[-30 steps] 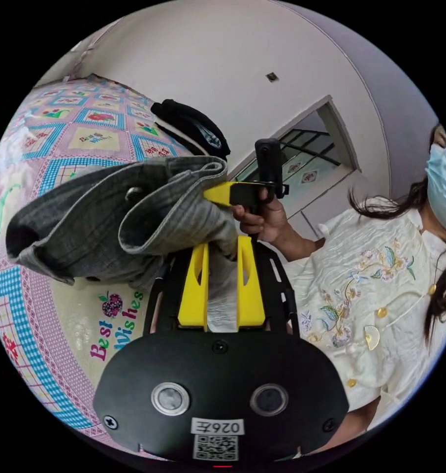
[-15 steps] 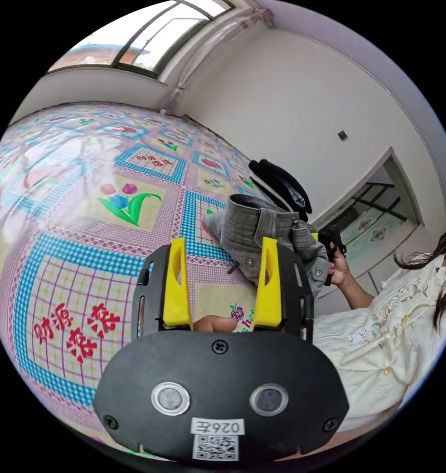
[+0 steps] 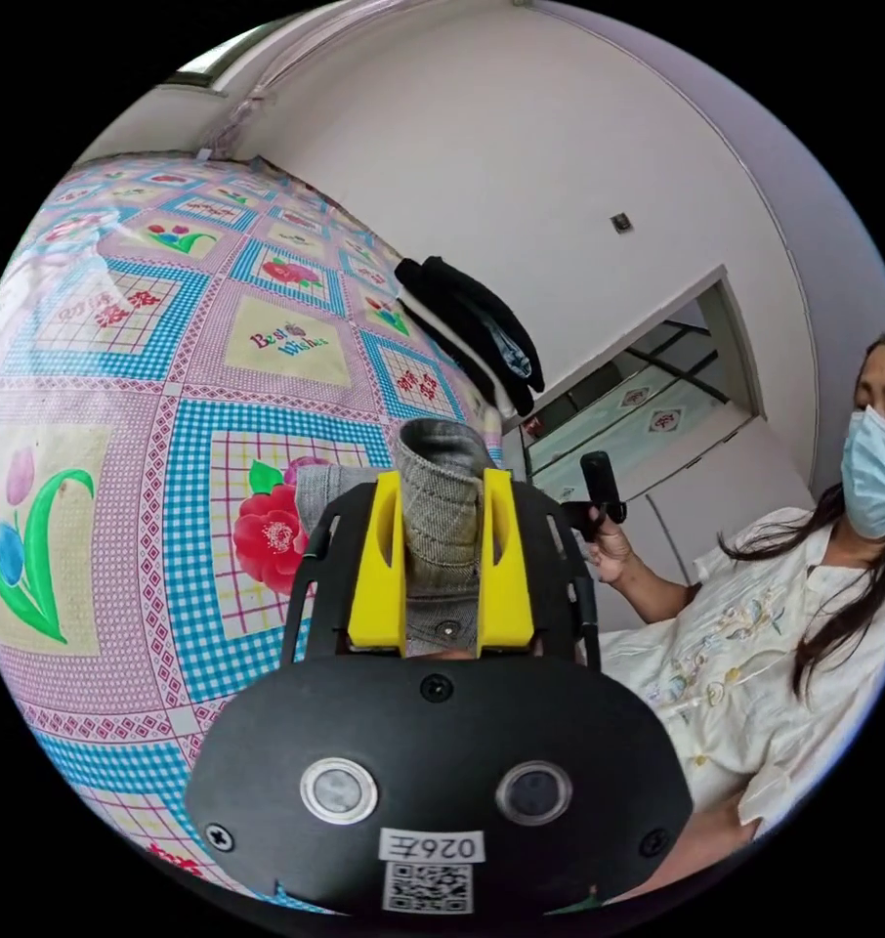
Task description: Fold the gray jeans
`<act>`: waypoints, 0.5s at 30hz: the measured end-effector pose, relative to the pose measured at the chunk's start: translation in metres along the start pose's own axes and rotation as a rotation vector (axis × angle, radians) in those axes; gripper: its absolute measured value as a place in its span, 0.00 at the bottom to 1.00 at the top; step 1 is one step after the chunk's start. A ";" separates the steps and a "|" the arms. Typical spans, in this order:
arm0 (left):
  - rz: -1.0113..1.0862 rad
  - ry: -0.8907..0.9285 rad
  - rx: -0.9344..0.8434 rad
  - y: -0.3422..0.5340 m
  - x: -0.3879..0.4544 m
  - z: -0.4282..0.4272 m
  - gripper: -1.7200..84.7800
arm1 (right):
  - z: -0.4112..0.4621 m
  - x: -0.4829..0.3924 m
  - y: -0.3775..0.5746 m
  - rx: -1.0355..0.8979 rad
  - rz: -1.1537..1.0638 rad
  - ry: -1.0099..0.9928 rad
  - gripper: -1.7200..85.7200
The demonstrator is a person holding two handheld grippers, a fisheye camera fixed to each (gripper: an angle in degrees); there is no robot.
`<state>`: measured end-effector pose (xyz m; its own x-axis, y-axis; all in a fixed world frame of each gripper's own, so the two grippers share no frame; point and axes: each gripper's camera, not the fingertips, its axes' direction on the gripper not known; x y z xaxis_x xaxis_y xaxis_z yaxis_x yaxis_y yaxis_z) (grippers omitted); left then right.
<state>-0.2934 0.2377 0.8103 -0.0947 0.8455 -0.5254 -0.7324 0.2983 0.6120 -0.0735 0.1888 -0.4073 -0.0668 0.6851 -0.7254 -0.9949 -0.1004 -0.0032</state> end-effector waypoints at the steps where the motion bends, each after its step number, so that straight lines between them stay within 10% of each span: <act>1: -0.010 -0.053 0.003 0.000 0.004 0.013 0.13 | -0.006 0.008 -0.007 0.024 0.021 0.012 0.09; 8: -0.088 -0.188 0.114 0.020 0.028 0.080 0.11 | -0.030 -0.045 -0.032 -0.001 -0.136 0.043 0.34; 15: -0.074 -0.241 0.261 0.060 0.077 0.133 0.11 | 0.022 -0.063 -0.008 -0.149 -0.127 0.374 0.25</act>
<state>-0.2550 0.3797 0.8855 0.1365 0.8880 -0.4390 -0.5319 0.4396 0.7237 -0.0634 0.1622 -0.3459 0.1146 0.3926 -0.9125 -0.9700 -0.1540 -0.1880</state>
